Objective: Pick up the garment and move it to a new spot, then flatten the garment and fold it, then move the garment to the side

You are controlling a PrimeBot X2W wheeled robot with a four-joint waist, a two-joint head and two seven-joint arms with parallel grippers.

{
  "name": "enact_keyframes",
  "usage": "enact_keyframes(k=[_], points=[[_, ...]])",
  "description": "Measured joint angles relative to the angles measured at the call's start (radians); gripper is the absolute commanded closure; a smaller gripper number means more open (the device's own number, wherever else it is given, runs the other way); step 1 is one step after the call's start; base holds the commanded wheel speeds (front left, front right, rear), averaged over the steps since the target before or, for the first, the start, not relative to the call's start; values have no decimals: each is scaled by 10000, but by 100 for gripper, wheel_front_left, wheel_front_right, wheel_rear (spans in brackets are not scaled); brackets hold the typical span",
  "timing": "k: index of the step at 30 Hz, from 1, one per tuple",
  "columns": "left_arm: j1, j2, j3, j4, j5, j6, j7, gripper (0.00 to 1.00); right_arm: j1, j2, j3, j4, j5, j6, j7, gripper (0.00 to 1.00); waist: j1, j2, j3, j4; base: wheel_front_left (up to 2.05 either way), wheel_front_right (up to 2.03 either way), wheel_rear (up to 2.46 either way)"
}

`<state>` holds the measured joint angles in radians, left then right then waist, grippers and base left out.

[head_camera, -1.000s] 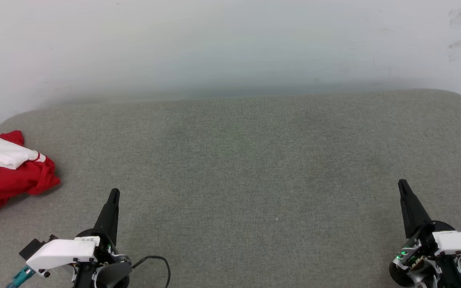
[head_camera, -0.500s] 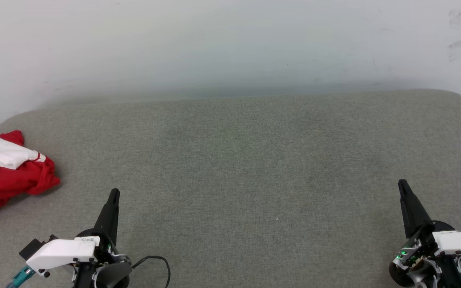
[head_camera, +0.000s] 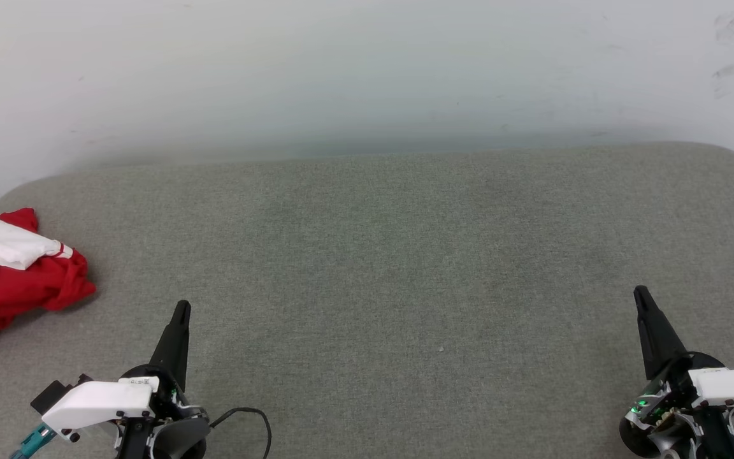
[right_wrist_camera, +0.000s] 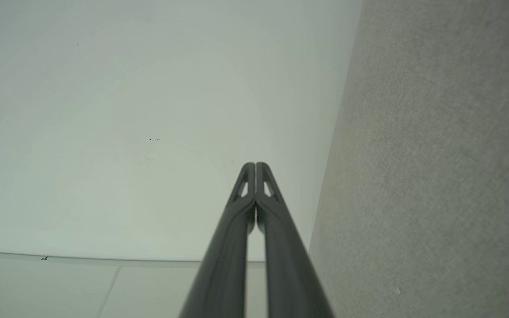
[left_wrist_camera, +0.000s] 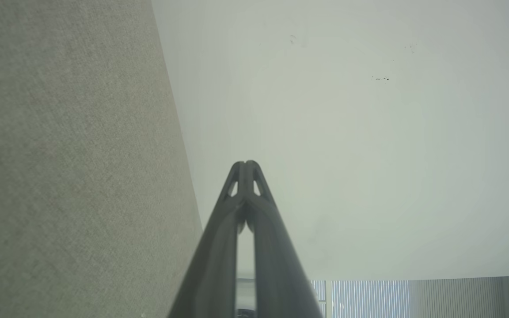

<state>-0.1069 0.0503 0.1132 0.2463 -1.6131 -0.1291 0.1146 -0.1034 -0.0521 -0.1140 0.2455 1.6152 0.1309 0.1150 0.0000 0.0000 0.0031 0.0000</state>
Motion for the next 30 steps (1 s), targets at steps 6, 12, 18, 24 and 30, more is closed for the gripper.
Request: enact_keyframes(k=[6,12,18,24,30], points=[[0,0,0,0,0,0,0,100,0,0,0,0,0,0,0,100,0,0,0,0,0,0,0],[0,0,0,0,0,0,0,100,0,0,0,0,0,0,0,100,0,0,0,0,0,0,0],[368,-54,-38,353,0,15,-38,0,380,10,15,376,2,-4,-33,0,0,0,2,-1,0,0,0],[430,-58,-8,194,247,29,-332,0,477,13,8,320,-334,-4,-316,0,0,0,8,-12,0,0,0],[431,-54,226,-61,1127,178,-619,0,535,15,-115,44,-1275,-4,-619,0,0,0,20,-17,0,0,0]])
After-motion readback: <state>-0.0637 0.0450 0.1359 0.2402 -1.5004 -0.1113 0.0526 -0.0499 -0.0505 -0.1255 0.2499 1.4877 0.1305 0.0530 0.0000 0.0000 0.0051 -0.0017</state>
